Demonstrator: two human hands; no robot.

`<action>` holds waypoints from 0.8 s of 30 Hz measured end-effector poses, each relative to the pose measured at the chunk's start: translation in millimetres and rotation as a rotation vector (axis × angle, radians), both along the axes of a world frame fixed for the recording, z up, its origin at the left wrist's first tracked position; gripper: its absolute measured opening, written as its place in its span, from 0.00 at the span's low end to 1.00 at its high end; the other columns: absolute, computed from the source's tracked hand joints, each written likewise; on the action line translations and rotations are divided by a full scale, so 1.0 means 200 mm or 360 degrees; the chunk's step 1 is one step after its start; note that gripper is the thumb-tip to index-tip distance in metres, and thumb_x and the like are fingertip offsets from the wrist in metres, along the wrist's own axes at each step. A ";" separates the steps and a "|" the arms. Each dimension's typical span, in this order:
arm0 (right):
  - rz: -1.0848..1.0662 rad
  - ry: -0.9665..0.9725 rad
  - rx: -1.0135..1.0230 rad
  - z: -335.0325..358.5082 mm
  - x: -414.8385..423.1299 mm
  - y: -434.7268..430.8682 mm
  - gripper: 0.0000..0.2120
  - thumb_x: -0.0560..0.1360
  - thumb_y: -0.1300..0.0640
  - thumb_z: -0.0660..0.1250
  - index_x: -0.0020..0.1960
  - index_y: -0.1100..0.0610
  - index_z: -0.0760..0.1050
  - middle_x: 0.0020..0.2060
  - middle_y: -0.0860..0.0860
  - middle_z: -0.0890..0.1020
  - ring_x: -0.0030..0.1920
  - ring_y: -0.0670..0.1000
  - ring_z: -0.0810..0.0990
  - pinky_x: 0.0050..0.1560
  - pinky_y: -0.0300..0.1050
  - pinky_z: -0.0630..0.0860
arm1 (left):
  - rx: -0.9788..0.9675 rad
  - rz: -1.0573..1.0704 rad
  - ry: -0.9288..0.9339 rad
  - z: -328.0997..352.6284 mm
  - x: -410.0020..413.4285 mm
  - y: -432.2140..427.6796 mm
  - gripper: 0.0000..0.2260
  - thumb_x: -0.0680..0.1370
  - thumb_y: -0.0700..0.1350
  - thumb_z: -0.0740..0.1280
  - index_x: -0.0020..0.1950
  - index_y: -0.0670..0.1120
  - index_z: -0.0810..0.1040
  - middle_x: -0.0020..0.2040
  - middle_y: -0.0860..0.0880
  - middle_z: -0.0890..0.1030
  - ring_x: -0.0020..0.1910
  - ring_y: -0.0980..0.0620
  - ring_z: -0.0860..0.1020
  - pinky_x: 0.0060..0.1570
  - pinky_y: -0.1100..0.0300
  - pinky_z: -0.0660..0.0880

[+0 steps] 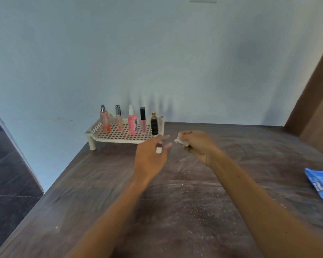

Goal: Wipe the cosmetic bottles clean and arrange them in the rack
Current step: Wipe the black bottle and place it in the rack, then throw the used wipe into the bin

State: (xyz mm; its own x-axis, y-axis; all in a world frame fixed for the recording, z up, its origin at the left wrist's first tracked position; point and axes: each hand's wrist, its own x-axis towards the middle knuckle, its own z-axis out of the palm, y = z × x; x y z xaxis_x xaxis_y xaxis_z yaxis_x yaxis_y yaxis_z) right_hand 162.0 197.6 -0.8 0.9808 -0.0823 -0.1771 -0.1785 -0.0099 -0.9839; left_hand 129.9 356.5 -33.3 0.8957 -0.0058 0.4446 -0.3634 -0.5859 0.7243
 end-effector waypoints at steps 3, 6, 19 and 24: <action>-0.0052 0.0014 0.0189 -0.04 -0.20 -0.05 0.05 0.78 0.67 0.65 0.52 0.63 0.78 0.49 0.58 0.80 0.47 0.50 0.78 0.49 0.42 0.78 | 0.0030 -0.0100 0.0071 -0.03 -0.19 -0.13 0.15 0.78 0.52 0.70 0.64 0.53 0.81 0.54 0.52 0.85 0.47 0.60 0.81 0.52 0.63 0.79; -0.0052 0.0056 0.0413 -0.09 -0.41 -0.10 0.08 0.80 0.66 0.62 0.56 0.67 0.78 0.49 0.59 0.80 0.48 0.52 0.79 0.52 0.45 0.78 | 0.0005 -0.0170 0.0070 -0.06 -0.35 -0.22 0.14 0.77 0.49 0.73 0.61 0.50 0.83 0.52 0.52 0.86 0.41 0.66 0.79 0.45 0.76 0.75; -0.0326 -0.0218 0.0615 -0.26 -1.07 -0.49 0.10 0.79 0.66 0.63 0.58 0.66 0.80 0.52 0.57 0.85 0.53 0.50 0.83 0.55 0.41 0.81 | -0.0372 -0.0341 0.0146 -0.17 -0.71 -0.63 0.07 0.74 0.41 0.75 0.51 0.47 0.87 0.43 0.55 0.86 0.39 0.65 0.83 0.41 0.73 0.77; -0.0694 -0.0454 0.0176 -0.33 -1.10 -0.70 0.08 0.76 0.67 0.70 0.53 0.60 0.83 0.45 0.54 0.87 0.48 0.48 0.85 0.48 0.37 0.80 | -0.0407 -0.0643 0.0350 -0.17 -0.71 -0.87 0.13 0.75 0.35 0.70 0.51 0.51 0.87 0.47 0.54 0.87 0.45 0.65 0.83 0.52 0.66 0.79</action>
State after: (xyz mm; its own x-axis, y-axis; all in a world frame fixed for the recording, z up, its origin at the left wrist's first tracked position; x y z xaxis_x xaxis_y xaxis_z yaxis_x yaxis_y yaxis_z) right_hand -58.1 58.5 -66.5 0.8702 -0.4890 0.0608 0.1317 0.1119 -0.9850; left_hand -11.1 182.5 -68.0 0.9169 -0.2857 0.2787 -0.3469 -0.2250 0.9105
